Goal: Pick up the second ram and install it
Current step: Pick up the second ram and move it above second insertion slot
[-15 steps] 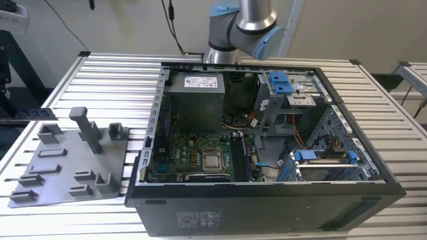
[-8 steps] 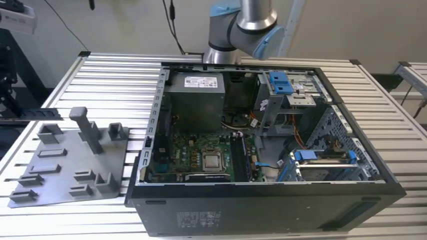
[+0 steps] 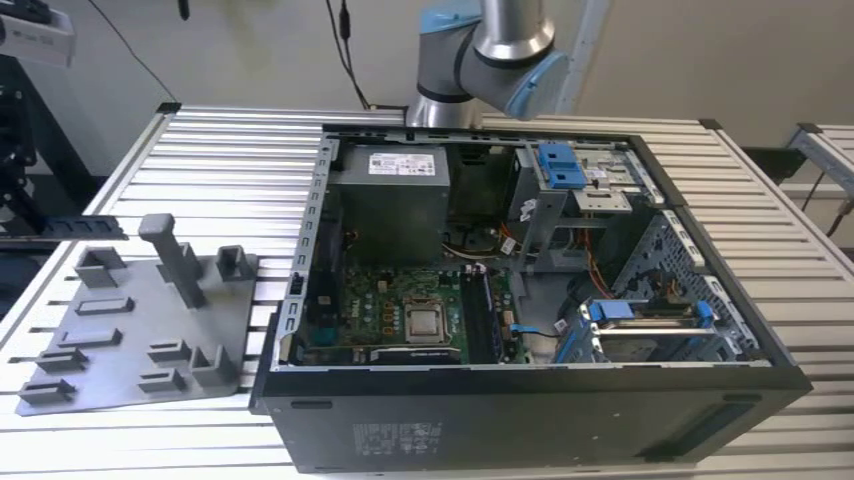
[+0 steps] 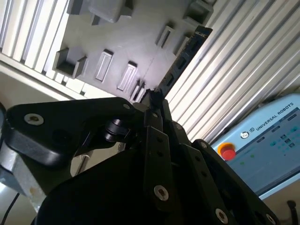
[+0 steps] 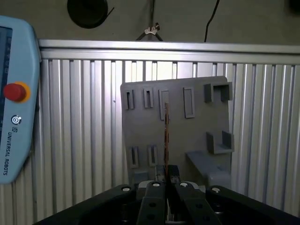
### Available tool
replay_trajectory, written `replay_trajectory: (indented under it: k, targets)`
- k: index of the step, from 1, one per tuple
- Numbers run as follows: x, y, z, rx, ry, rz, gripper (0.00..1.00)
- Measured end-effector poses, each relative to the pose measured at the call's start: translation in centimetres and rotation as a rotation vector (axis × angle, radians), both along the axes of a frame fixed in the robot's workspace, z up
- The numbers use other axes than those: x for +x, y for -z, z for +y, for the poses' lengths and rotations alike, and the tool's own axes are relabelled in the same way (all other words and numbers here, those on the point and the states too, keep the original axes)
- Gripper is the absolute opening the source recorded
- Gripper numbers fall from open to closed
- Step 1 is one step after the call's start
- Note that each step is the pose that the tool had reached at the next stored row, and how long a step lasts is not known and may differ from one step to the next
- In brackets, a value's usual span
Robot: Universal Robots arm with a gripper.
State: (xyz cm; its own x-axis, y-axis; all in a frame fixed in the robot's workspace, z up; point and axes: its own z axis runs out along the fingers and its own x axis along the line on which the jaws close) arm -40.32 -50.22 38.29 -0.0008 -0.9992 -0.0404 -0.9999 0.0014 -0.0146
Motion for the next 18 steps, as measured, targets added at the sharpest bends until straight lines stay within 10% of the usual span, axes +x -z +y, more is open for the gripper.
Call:
replay_trajectory:
  k: [18]
  targets:
    - [1.51,-0.56,0.00,0.0000,0.000,0.0000,0.14]
